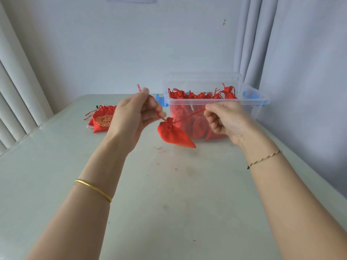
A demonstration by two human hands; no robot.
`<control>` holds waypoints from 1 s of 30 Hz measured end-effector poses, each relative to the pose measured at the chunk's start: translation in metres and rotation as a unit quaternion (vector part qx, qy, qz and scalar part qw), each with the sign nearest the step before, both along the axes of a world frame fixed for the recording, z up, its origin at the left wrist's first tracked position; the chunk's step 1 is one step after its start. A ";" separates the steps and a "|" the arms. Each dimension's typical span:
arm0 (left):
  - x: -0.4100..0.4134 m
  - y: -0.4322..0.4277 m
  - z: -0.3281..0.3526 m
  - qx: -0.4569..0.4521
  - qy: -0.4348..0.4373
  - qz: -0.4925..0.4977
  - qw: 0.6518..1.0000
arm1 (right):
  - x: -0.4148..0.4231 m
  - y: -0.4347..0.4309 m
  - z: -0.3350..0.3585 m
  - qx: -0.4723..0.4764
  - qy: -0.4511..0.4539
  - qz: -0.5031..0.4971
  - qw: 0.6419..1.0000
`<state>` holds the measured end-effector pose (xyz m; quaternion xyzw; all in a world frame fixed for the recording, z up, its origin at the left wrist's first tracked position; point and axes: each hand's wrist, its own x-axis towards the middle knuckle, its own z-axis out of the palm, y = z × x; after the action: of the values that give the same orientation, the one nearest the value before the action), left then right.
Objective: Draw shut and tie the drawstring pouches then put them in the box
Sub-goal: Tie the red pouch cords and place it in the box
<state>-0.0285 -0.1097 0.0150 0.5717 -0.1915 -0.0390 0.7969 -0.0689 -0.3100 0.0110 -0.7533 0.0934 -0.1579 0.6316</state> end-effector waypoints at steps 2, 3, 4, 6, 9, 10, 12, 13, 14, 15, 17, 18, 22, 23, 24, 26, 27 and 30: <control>-0.005 -0.004 -0.002 0.107 -0.019 -0.014 0.994 | -0.003 0.007 0.006 0.021 -0.026 0.022 0.999; -0.007 -0.006 -0.004 0.150 -0.026 -0.029 0.988 | -0.004 0.011 0.008 0.027 -0.038 0.035 0.998; -0.009 -0.007 -0.004 0.188 -0.033 -0.046 0.981 | -0.005 0.015 0.010 0.032 -0.048 0.047 0.997; -0.012 -0.009 -0.005 0.241 -0.047 -0.063 0.967 | -0.007 0.023 0.012 0.033 -0.066 0.073 0.995; -0.014 -0.012 -0.005 0.286 -0.070 -0.051 0.954 | -0.009 0.035 0.012 0.030 -0.088 0.106 0.990; -0.015 -0.014 -0.005 0.296 -0.079 -0.046 0.951 | -0.009 0.038 0.011 0.032 -0.093 0.118 0.988; -0.016 -0.016 -0.006 0.300 -0.089 -0.041 0.949 | -0.008 0.042 0.008 0.036 -0.089 0.127 0.987; -0.016 -0.017 -0.007 0.297 -0.087 -0.040 0.950 | -0.007 0.042 0.006 0.035 -0.074 0.122 0.989; -0.015 -0.016 -0.008 0.292 -0.080 -0.039 0.952 | -0.006 0.042 0.004 0.032 -0.051 0.114 0.992; -0.014 -0.016 -0.008 0.284 -0.071 -0.040 0.955 | -0.005 0.041 0.002 0.031 -0.023 0.111 0.993; -0.012 -0.015 -0.009 0.268 -0.055 -0.045 0.961 | -0.005 0.041 0.000 0.041 0.020 0.117 0.992; -0.012 -0.015 -0.009 0.262 -0.050 -0.046 0.963 | -0.004 0.041 -0.001 0.044 0.028 0.121 0.991; -0.011 -0.015 -0.009 0.240 -0.036 -0.036 0.970 | -0.002 0.042 -0.004 0.008 0.017 0.112 0.994; -0.011 -0.014 -0.009 0.233 -0.030 -0.030 0.972 | -0.002 0.042 -0.004 0.002 0.007 0.111 0.994; -0.010 -0.014 -0.009 0.226 -0.024 -0.021 0.974 | -0.002 0.040 -0.004 -0.009 -0.006 0.111 0.994; -0.009 -0.014 -0.010 0.218 -0.015 0.001 0.976 | -0.003 0.038 -0.004 -0.056 -0.039 0.111 0.991; -0.009 -0.013 -0.010 0.213 -0.011 0.011 0.977 | -0.003 0.038 -0.005 -0.090 -0.055 0.112 0.988; -0.010 -0.014 -0.010 0.201 0.000 0.028 0.979 | -0.002 0.042 -0.008 -0.167 -0.103 0.115 0.974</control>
<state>-0.0381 -0.1238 0.0045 0.7253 -0.1637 -0.0544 0.6665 -0.0704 -0.2684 0.0026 -0.8334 -0.0867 -0.1744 0.5172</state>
